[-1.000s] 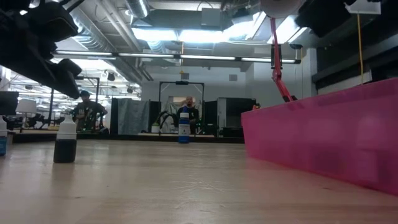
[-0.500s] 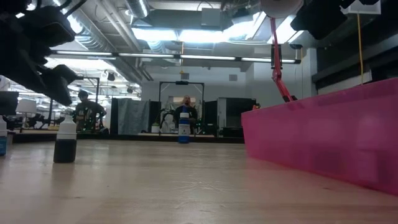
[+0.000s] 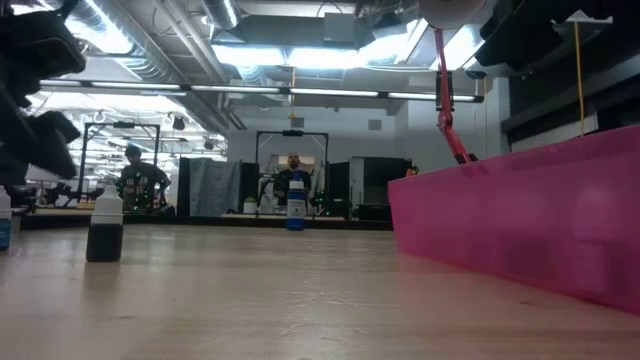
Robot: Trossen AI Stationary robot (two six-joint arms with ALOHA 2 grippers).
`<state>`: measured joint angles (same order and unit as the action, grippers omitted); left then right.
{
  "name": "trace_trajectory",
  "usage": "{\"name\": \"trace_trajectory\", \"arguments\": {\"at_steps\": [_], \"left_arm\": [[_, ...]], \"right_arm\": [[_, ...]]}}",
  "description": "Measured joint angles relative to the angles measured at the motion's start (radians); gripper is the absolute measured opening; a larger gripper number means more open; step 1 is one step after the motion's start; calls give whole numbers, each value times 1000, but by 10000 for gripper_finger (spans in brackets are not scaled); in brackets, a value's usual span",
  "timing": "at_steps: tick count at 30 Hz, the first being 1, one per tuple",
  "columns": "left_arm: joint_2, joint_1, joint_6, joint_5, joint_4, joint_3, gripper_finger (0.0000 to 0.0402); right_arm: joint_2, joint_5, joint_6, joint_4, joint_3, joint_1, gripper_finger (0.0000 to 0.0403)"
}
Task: Pick & Place food coloring
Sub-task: Put the small blue food coloring bottle into the red bin
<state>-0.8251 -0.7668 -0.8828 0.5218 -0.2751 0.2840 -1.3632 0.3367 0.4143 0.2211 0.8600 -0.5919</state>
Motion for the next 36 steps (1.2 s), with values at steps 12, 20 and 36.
{"name": "trace_trajectory", "arguments": {"at_steps": [12, 20, 36], "left_arm": [[-220, -177, -395, 166, 2, 0, 269], [-362, -253, -612, 199, 66, 5, 269], [-715, -316, -835, 326, 56, 148, 269]], "right_arm": [[0, -1, 1, 39, 0, 0, 205], [0, -1, 1, 68, 0, 0, 205], [0, -35, 27, 103, 0, 0, 205]]}}
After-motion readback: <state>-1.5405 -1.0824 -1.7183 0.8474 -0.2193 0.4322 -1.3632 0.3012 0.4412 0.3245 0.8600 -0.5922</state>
